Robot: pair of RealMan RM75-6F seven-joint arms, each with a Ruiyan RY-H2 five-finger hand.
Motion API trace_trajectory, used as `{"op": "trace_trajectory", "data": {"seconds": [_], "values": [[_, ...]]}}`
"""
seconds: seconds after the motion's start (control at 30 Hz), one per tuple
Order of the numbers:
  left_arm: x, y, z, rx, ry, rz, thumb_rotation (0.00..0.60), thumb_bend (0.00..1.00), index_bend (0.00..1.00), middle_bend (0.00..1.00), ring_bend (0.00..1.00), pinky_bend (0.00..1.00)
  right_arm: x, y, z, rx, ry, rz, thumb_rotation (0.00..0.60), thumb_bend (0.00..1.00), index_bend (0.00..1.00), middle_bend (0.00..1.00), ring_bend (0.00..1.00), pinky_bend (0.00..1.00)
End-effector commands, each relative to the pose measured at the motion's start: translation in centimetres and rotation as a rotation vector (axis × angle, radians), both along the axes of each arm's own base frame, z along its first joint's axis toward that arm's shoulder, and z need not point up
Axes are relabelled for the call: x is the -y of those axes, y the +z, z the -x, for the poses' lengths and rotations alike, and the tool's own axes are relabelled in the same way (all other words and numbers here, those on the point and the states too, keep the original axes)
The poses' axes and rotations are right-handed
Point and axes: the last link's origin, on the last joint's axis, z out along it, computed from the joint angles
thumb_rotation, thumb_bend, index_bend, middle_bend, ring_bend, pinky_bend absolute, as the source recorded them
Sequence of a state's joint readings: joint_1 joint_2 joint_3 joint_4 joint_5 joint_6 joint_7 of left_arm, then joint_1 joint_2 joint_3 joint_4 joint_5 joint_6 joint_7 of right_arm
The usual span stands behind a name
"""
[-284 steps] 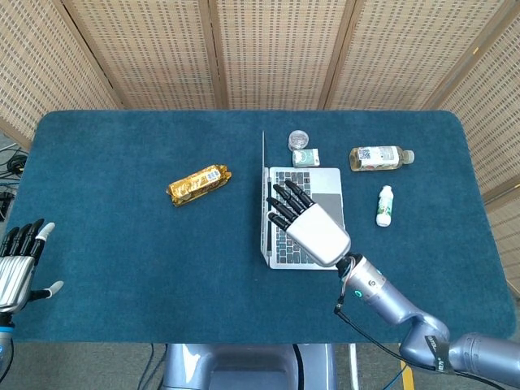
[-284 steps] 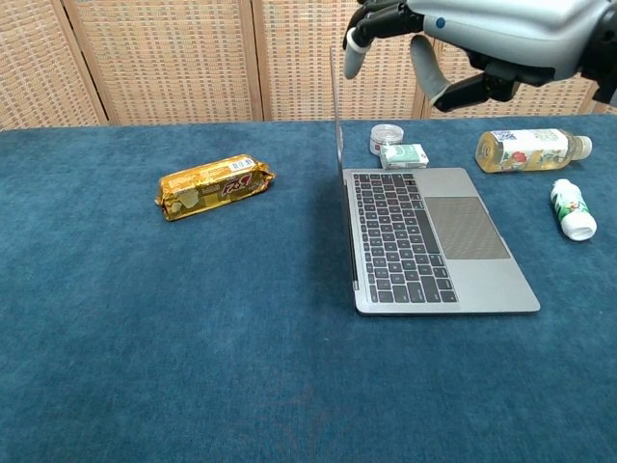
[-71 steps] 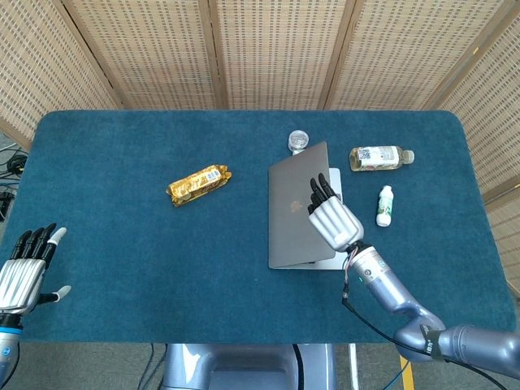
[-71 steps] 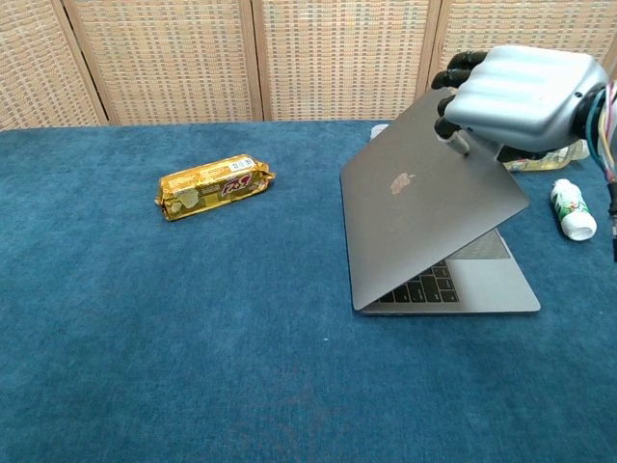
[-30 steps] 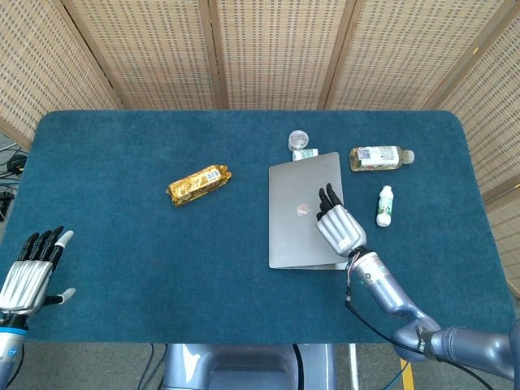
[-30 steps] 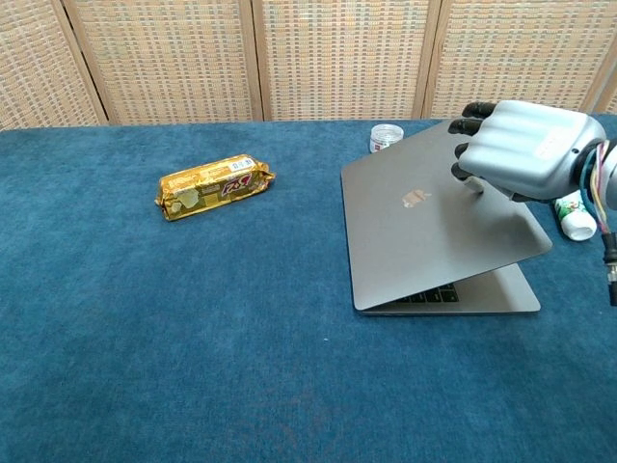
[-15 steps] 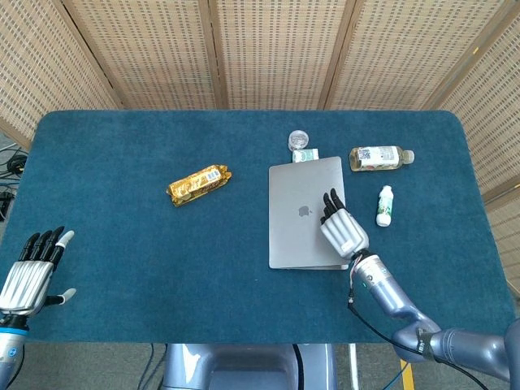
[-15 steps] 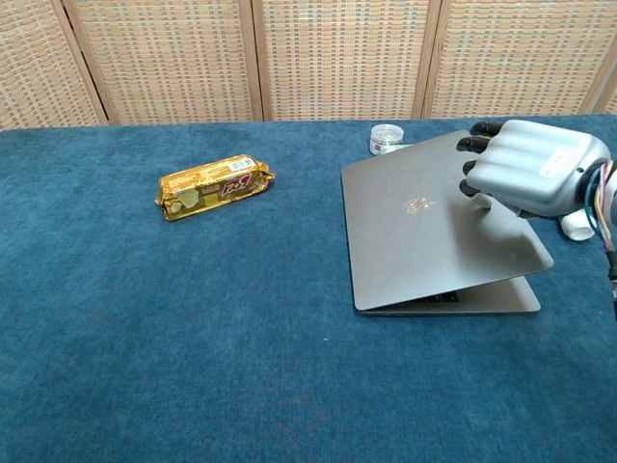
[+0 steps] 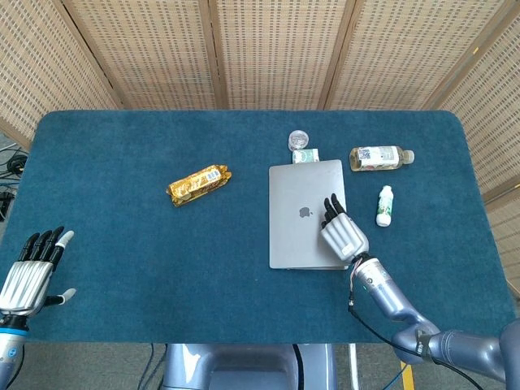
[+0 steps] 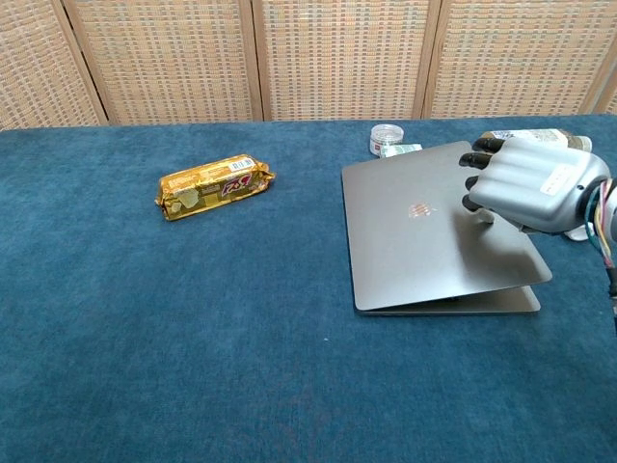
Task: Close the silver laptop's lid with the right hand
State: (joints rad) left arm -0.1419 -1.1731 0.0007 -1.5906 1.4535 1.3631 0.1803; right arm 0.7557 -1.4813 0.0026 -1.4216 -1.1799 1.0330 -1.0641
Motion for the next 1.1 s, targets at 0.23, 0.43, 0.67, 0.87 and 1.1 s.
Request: {"op": "trace_trajectory", "data": {"seconds": [0.23, 0.43, 0.67, 0.87, 1.1], "values": [[0.0, 0.0, 0.0, -0.001, 0.001, 0.001, 0.600, 0.05, 0.00, 0.00, 0.00, 0.00, -0.2, -0.6, 0.5, 0.004, -0.012, -0.012, 0.600, 1.00, 0.44, 0.35, 0.10, 0.08], [0.0, 0.0, 0.0, -0.001, -0.001, 0.000, 0.600, 0.05, 0.00, 0.00, 0.00, 0.00, -0.4, -1.0, 0.9, 0.002, -0.020, -0.021, 0.600, 1.00, 0.44, 0.35, 0.10, 0.08], [0.0, 0.0, 0.0, -0.001, -0.001, 0.000, 0.600, 0.05, 0.00, 0.00, 0.00, 0.00, -0.7, -1.5, 1.4, -0.004, -0.030, -0.034, 0.600, 1.00, 0.44, 0.35, 0.10, 0.08], [0.0, 0.0, -0.1, -0.001, -0.001, 0.000, 0.600, 0.05, 0.00, 0.00, 0.00, 0.00, -0.9, -1.8, 1.7, -0.005, -0.037, -0.042, 0.600, 1.00, 0.44, 0.35, 0.10, 0.08], [0.0, 0.0, -0.1, 0.001, -0.004, -0.001, 0.600, 0.05, 0.00, 0.00, 0.00, 0.00, -1.0, -2.1, 2.0, -0.008, -0.042, -0.047, 0.600, 1.00, 0.44, 0.35, 0.10, 0.08]]}}
